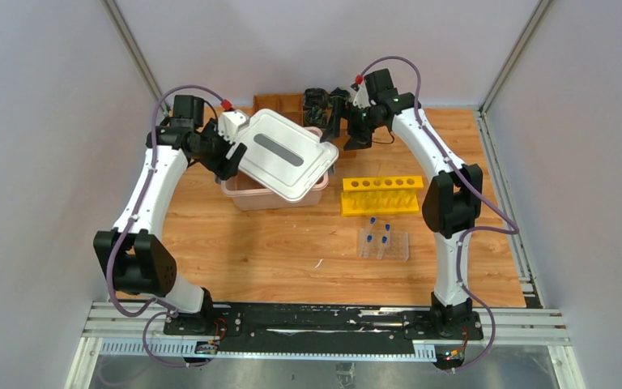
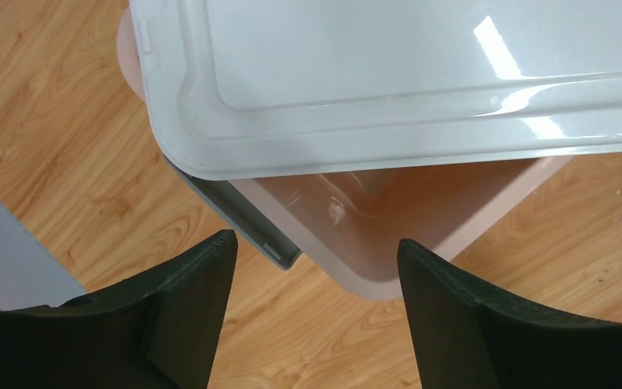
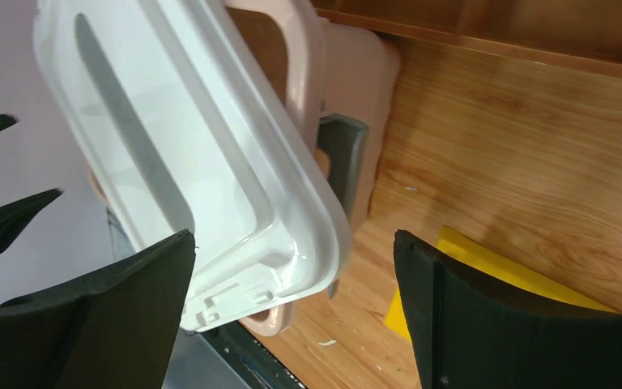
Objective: Organize the chemistry lab equipment
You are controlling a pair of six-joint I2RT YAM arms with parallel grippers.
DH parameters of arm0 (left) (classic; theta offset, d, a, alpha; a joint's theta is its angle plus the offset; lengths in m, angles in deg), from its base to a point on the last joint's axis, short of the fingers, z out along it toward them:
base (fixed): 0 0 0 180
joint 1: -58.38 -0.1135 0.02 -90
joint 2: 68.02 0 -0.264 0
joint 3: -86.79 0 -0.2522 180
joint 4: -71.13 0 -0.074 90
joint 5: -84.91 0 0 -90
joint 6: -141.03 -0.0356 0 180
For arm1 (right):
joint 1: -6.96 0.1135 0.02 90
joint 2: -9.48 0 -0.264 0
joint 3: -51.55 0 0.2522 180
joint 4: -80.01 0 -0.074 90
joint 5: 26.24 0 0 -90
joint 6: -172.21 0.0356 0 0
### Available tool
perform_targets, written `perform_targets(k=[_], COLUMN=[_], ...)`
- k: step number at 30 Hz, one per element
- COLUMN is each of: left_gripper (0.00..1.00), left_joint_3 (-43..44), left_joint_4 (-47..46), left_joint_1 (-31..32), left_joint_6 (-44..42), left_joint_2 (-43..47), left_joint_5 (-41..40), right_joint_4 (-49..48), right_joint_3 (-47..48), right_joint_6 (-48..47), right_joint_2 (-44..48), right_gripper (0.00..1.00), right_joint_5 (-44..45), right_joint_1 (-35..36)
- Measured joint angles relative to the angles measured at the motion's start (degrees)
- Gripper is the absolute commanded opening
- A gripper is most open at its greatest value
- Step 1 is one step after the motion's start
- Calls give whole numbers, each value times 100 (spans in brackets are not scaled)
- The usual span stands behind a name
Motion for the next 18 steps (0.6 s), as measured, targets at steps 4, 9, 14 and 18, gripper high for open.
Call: perform_targets(k=[4, 9, 14, 18], left_gripper=[81, 79, 74, 69], left_joint_3=[216, 1226, 2186, 2490], left_joint_4=[136, 96, -55, -127], left_joint_1=[0, 0, 0, -2], left_joint_6=[46, 503, 813, 909], left_joint_2=[127, -404, -1290, -1829], left_joint_5=[70, 15, -249, -466], right_joint_4=[155, 205, 166, 52], right_joint_3=[-2, -2, -245, -903], right_joint_6=[-105, -103, 4, 74], right_joint_2=[2, 157, 942, 1893], right_gripper=[95, 89, 82, 70], right_joint_5=[529, 1073, 1613, 2162], right_joint_1=[-2, -2, 57, 402])
